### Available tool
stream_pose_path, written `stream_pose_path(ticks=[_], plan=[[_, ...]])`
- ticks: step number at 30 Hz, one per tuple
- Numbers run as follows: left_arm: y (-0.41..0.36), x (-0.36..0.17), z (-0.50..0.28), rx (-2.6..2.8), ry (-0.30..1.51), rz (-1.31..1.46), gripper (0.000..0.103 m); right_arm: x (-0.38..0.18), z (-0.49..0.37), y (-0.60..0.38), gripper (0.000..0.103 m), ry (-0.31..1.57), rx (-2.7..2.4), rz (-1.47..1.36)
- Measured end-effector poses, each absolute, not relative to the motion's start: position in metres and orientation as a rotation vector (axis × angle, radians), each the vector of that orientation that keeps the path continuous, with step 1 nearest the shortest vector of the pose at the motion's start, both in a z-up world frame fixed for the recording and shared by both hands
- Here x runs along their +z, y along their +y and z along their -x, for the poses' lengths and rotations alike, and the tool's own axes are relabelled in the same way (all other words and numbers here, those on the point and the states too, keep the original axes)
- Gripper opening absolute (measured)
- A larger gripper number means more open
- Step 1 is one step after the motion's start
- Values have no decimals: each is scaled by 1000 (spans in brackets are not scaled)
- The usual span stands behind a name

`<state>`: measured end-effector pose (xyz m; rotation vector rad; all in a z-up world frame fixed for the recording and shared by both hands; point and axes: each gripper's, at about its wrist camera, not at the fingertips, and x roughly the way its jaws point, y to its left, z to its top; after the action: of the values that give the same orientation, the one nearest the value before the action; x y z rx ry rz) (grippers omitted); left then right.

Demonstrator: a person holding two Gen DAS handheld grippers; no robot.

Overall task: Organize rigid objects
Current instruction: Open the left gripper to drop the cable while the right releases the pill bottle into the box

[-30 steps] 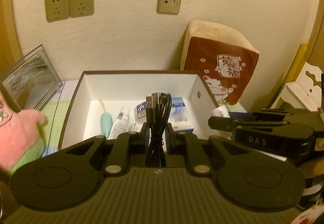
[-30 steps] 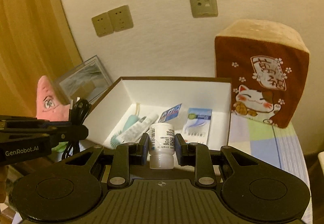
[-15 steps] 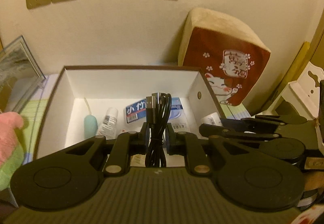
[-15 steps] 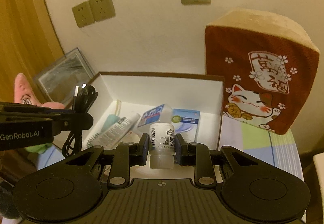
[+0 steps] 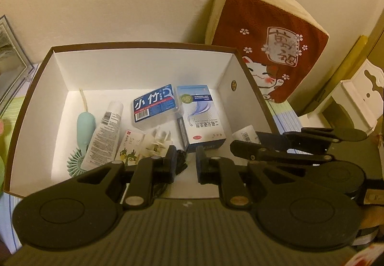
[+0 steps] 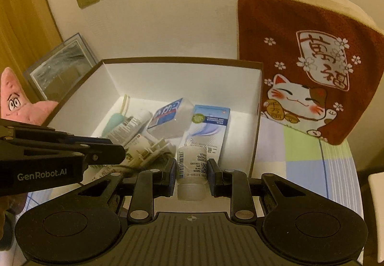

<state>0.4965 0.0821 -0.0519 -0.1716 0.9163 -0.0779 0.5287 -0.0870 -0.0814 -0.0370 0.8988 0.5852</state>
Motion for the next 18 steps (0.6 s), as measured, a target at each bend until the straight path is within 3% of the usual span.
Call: stream_pose_path(ticks=[15, 17, 18], plan=[[95, -44, -487, -30, 909, 149, 35, -73, -527, -87, 28, 893, 599, 33], [98, -42, -485, -22, 904, 146, 36, -70, -527, -86, 30, 884, 600, 32], [99, -40, -484, -19, 903, 145, 38, -69, -526, -86, 39, 876, 596, 33]])
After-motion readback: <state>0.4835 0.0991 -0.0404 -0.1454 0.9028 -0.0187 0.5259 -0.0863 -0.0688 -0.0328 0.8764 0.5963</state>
